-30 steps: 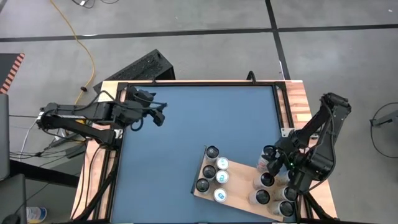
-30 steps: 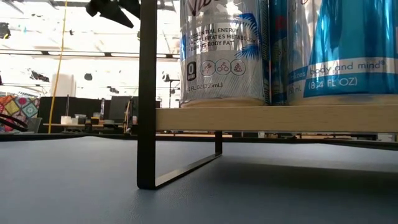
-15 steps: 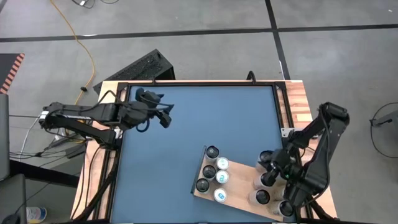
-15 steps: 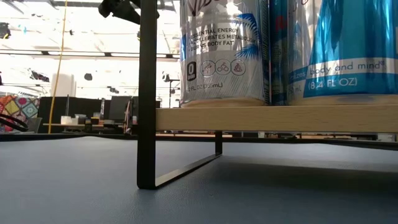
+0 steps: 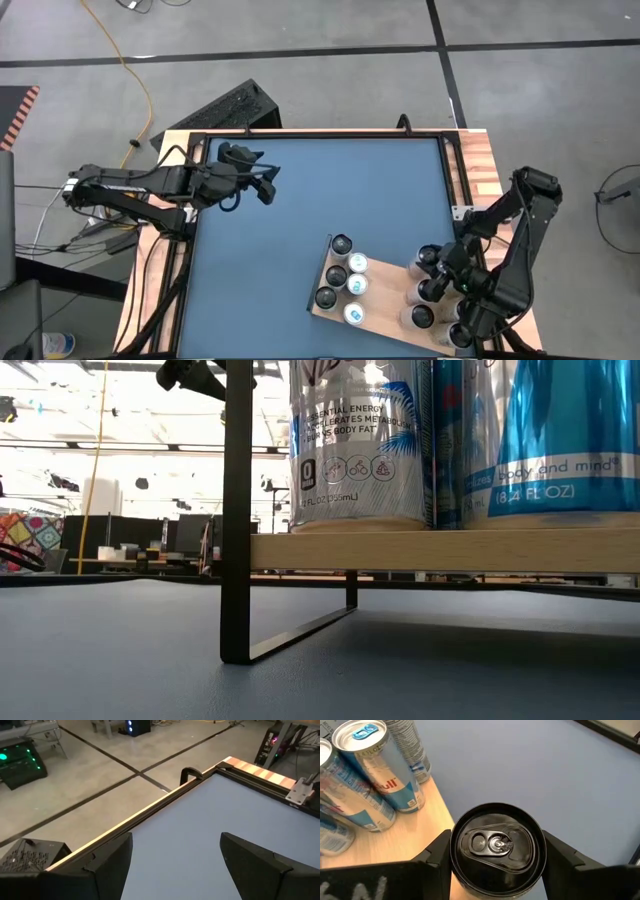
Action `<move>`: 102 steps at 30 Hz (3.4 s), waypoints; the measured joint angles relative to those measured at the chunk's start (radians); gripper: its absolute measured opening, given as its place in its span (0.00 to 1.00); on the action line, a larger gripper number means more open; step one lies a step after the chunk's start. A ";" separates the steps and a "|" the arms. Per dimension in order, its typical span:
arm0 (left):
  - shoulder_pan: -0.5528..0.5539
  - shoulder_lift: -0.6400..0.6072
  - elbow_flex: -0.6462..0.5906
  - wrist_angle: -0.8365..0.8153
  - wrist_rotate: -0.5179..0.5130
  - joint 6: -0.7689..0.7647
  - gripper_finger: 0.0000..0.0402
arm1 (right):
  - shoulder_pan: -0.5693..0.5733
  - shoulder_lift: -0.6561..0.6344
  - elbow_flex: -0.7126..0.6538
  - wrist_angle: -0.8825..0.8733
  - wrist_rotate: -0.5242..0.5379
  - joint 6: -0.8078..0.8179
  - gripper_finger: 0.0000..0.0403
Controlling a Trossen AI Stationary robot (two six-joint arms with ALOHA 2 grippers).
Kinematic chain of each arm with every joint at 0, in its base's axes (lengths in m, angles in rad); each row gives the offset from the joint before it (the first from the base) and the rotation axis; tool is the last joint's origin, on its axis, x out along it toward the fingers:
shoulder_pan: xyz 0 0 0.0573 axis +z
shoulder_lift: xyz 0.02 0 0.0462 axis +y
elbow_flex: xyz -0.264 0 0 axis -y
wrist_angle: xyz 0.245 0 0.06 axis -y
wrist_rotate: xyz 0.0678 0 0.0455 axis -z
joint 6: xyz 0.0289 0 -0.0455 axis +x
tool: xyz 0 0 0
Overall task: Place canned beverage on shelf
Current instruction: Put the white pink soda can on the shelf, then adjust the white pink soda can on the shelf
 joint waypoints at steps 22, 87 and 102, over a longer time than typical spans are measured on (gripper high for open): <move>0.000 0.000 0.000 0.000 0.000 0.006 0.71 | -0.004 0.002 0.026 0.022 0.006 0.008 0.51; 0.000 0.000 0.000 -0.001 0.020 -0.021 0.71 | 0.011 -0.169 0.026 0.065 0.102 -0.089 0.87; -0.001 0.002 -0.001 0.162 0.276 -0.079 0.64 | -0.156 -0.333 0.180 0.067 -0.017 -0.689 0.09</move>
